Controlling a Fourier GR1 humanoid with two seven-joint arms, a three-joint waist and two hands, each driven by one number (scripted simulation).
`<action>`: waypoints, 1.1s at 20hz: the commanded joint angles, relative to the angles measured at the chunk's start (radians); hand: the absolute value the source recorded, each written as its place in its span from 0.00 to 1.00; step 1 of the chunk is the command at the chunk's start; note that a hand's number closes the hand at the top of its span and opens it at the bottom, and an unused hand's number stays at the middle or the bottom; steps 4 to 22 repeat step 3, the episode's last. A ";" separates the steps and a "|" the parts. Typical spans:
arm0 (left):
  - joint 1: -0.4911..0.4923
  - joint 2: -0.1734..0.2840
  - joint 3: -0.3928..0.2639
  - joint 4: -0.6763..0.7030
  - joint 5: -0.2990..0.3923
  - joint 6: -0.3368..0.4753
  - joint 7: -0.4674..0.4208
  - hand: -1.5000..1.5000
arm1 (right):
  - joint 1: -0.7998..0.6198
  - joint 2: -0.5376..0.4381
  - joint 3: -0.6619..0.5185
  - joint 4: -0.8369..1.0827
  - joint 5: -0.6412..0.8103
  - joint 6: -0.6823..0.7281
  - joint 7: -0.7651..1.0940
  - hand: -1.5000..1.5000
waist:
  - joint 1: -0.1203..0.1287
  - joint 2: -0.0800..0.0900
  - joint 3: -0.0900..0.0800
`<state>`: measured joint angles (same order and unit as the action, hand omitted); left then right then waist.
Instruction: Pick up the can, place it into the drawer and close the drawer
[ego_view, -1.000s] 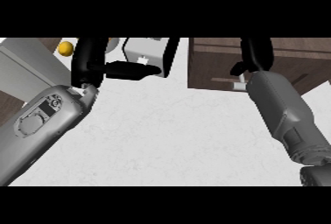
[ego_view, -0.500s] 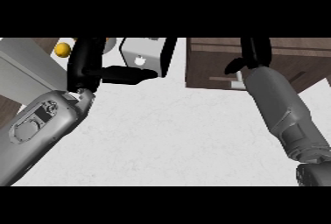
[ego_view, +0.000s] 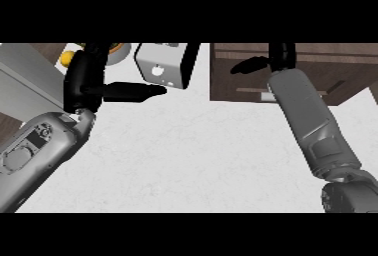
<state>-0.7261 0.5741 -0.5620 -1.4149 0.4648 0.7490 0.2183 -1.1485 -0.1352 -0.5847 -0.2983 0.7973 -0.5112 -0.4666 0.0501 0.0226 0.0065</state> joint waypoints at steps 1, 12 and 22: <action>0.036 -0.023 -0.011 -0.026 -0.029 0.025 -0.011 0.00 | -0.064 0.041 -0.085 -0.019 -0.117 0.032 -0.012 0.00 | 0.002 -0.009 -0.005; 0.064 -0.004 0.010 -0.040 -0.028 0.006 -0.019 0.00 | -0.059 0.021 -0.090 -0.007 -0.125 0.047 -0.034 0.00 | 0.003 -0.007 -0.005; 0.064 -0.004 0.010 -0.040 -0.028 0.006 -0.019 0.00 | -0.059 0.021 -0.090 -0.007 -0.125 0.047 -0.034 0.00 | 0.003 -0.007 -0.005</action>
